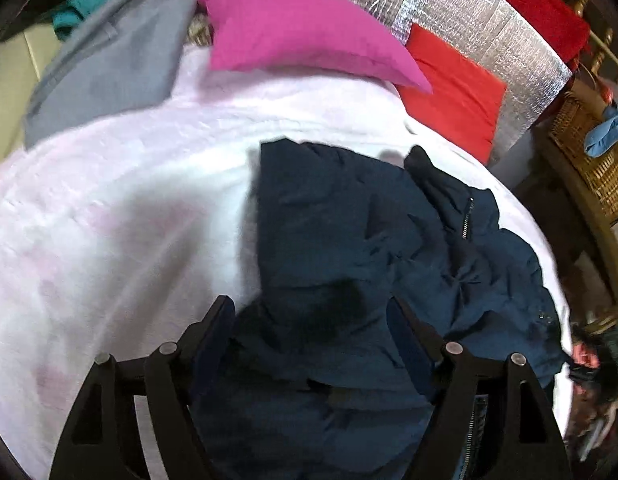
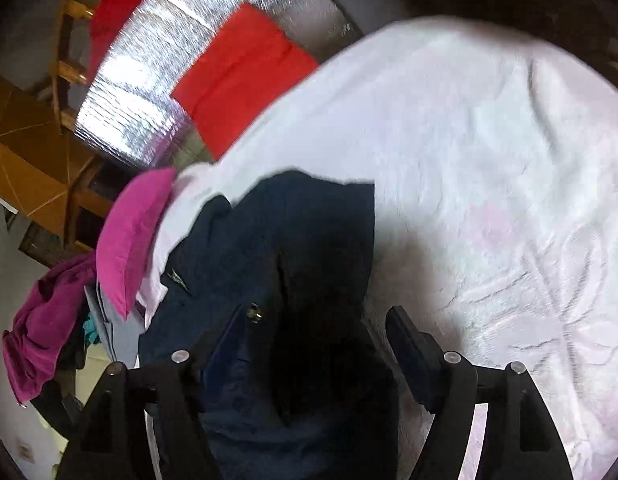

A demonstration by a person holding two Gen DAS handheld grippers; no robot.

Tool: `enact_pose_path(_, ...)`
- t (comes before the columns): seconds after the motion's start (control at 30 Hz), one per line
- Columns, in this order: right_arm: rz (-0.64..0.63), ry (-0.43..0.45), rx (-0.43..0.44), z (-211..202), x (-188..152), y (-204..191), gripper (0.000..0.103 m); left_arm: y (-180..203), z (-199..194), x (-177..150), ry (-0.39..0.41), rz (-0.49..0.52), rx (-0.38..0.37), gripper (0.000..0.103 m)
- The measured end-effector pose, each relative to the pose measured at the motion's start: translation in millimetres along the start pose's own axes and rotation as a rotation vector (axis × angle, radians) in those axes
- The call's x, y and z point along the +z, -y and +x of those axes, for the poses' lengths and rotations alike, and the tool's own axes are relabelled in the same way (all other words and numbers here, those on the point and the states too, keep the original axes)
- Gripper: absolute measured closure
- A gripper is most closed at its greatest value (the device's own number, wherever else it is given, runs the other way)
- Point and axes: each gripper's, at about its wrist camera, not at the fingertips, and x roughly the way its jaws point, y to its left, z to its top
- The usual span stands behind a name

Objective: Fold large clothes

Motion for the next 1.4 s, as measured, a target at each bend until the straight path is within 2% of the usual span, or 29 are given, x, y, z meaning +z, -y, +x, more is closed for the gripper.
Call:
enact_pose_path(0.07, -0.014, -0.038, 0.003, 12, -1, -3, 0.026, 0, 10, -1, -0.037, -0.011, -0.024, 0.024)
enact_pose_path(0.13, -0.036, -0.085, 0.007, 25, -6, -7, 0.025, 4, 14, -1, -0.042, -0.003, -0.018, 0.024)
enact_pose_path(0.2, -0.097, -0.065, -0.027, 29, -12, -20, 0.025, 6, 18, 0, -0.039, 0.007, -0.009, 0.024)
enact_pose_path(0.23, -0.121, -0.056, -0.028, 28, -15, -23, 0.038, 8, 19, 0, -0.035, 0.011, -0.003, 0.024)
enact_pose_path(0.3, -0.179, -0.014, -0.064, 19, -19, -33, 0.055, 10, 16, 0, -0.013, 0.016, 0.002, 0.028)
enact_pose_path(0.33, -0.202, 0.018, -0.07, 13, -21, -39, 0.061, 11, 14, -1, -0.002, 0.021, 0.004, 0.029)
enact_pose_path(0.37, -0.211, 0.034, -0.071, 8, -22, -38, 0.062, 14, 11, 0, 0.007, 0.032, 0.009, 0.029)
enact_pose_path(0.43, -0.233, 0.057, -0.09, 5, -24, -39, 0.063, 18, 11, -1, 0.013, 0.06, 0.028, 0.029)
enact_pose_path(0.5, -0.219, 0.014, -0.137, 19, -24, -34, 0.062, 18, 19, -4, -0.025, 0.085, 0.089, 0.029)
enact_pose_path(0.57, -0.198, -0.012, -0.141, 24, -23, -29, 0.058, 18, 28, -7, -0.052, 0.104, 0.115, 0.029)
enact_pose_path(0.7, -0.185, 0.007, -0.131, 3, -19, -27, 0.055, 21, 19, -5, -0.03, 0.114, 0.143, 0.029)
enact_pose_path(0.73, -0.177, 0.018, -0.129, -1, -18, -28, 0.055, 22, 14, -4, -0.013, 0.112, 0.148, 0.029)
enact_pose_path(0.83, -0.169, 0.13, -0.12, -31, -14, -31, 0.054, 25, -1, -1, 0.045, 0.119, 0.149, 0.029)
enact_pose_path(0.9, -0.186, 0.186, -0.092, -43, -14, -37, 0.053, 33, -15, 1, 0.107, 0.14, 0.141, 0.029)
enact_pose_path(0.97, -0.232, 0.207, -0.034, -47, -22, -53, 0.052, 45, -27, -2, 0.167, 0.179, 0.124, 0.029)
enact_pose_path(1.03, -0.28, 0.183, 0.018, -45, -30, -64, 0.052, 55, -29, -4, 0.185, 0.215, 0.096, 0.028)
enact_pose_path(1.13, -0.352, 0.087, 0.103, -23, -51, -90, 0.053, 77, -19, -12, 0.153, 0.268, 0.049, 0.027)
enact_pose_path(1.23, -0.377, 0.001, 0.117, 8, -66, -108, 0.06, 96, -4, -17, 0.113, 0.293, 0.043, 0.027)
enact_pose_path(1.4, -0.384, -0.065, 0.084, 36, -77, -116, 0.06, 109, 11, -24, 0.081, 0.29, 0.023, 0.027)
